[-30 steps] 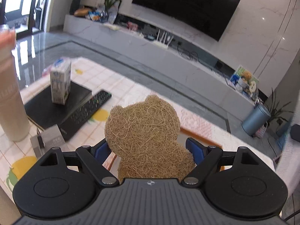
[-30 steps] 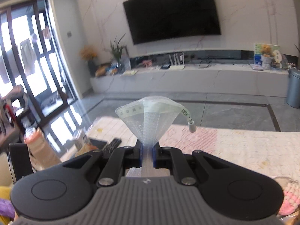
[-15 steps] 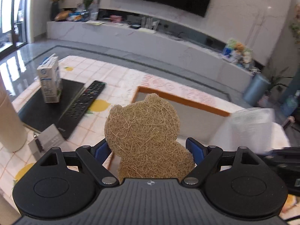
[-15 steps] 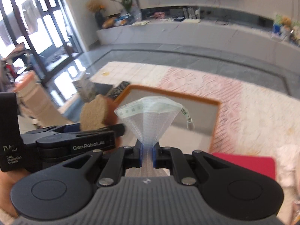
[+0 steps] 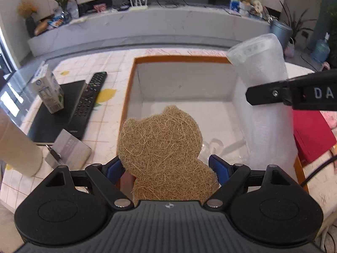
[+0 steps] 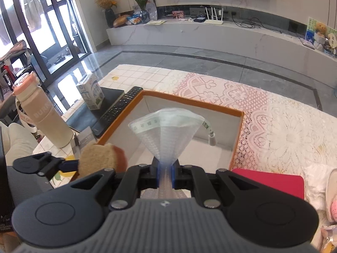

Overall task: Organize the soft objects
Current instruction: 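Open both tools to drop the sponge and pouch into the box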

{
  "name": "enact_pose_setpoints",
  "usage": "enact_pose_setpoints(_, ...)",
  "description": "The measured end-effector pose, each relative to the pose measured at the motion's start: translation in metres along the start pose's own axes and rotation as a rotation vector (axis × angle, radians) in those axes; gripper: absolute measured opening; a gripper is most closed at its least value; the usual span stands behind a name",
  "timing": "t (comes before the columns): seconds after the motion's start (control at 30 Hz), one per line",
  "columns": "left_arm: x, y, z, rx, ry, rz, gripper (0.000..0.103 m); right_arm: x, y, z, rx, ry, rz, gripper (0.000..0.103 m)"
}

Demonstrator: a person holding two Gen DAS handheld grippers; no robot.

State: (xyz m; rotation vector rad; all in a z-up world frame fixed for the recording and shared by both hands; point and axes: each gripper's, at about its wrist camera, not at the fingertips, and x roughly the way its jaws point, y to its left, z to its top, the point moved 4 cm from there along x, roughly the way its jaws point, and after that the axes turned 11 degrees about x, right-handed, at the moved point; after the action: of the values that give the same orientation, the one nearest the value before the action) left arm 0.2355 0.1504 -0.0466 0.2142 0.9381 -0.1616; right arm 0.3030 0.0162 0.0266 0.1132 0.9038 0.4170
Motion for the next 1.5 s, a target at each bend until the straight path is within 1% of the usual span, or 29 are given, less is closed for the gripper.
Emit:
enact_pose_setpoints(0.07, 0.001, 0.003, -0.001, -0.017, 0.008, -0.036, 0.099, 0.002, -0.001, 0.000, 0.001, 0.001, -0.009, 0.007)
enact_pose_setpoints(0.1, 0.002, 0.004, -0.001, -0.025, 0.015, -0.041, 0.099, 0.003, -0.002, 0.000, 0.000, 0.001, -0.013, 0.007)
enact_pose_setpoints(0.2, 0.007, 0.006, -0.001, -0.028, 0.029, -0.021, 0.101, 0.005, -0.002, 0.000, 0.006, 0.004, -0.011, 0.008)
enact_pose_setpoints(0.27, 0.008, 0.005, -0.001, -0.023, 0.019, -0.017, 0.101, 0.007, -0.001, -0.001, 0.001, 0.006, -0.017, 0.007)
enact_pose_setpoints(0.33, 0.005, 0.005, -0.001, -0.029, 0.018, -0.037, 0.101, 0.008, 0.001, -0.002, -0.010, 0.007, -0.027, 0.007)
enact_pose_setpoints(0.4, 0.002, 0.006, 0.000, -0.018, -0.011, -0.047, 0.102, 0.007, 0.001, -0.002, -0.007, 0.005, -0.039, 0.008)
enact_pose_setpoints(0.5, -0.003, 0.004, 0.000, 0.030, -0.095, 0.037, 0.103, 0.005, 0.001, -0.002, -0.002, 0.010, -0.035, 0.008)
enact_pose_setpoints(0.57, -0.004, 0.002, 0.000, 0.039, -0.123, 0.049, 0.103, 0.004, 0.001, -0.002, -0.008, 0.008, -0.042, 0.008)
enact_pose_setpoints(0.7, -0.002, 0.005, 0.000, -0.016, -0.158, 0.051, 0.103, 0.001, 0.003, -0.004, -0.012, 0.008, -0.045, 0.008)
enact_pose_setpoints(0.87, -0.004, 0.005, 0.004, -0.036, -0.158, 0.011, 0.103, -0.001, 0.005, -0.004, -0.020, 0.008, -0.047, 0.008)
enact_pose_setpoints(0.93, -0.006, 0.005, 0.004, -0.033, -0.170, 0.036, 0.103, 0.000, 0.005, -0.004, -0.023, 0.008, -0.048, 0.008)
enact_pose_setpoints(1.0, -0.008, 0.006, 0.005, -0.032, -0.173, 0.088, 0.103, 0.001, 0.005, -0.004, -0.023, 0.008, -0.051, 0.008)
enact_pose_setpoints(1.1, -0.014, 0.014, 0.006, -0.069, -0.206, 0.131, 0.103, 0.007, 0.005, -0.003, -0.020, 0.016, -0.051, 0.008)
enact_pose_setpoints(1.23, -0.021, 0.026, 0.008, -0.125, -0.218, 0.102, 0.103, 0.022, 0.008, 0.000, -0.035, 0.034, -0.058, 0.008)
enact_pose_setpoints(1.37, -0.018, 0.036, 0.007, -0.189, -0.203, 0.074, 0.103, 0.046, 0.010, 0.005, -0.046, 0.059, -0.084, 0.008)
enact_pose_setpoints(1.5, -0.013, 0.042, 0.005, -0.217, -0.186, 0.063, 0.103, 0.071, 0.010, 0.009, -0.096, 0.070, -0.154, 0.008)
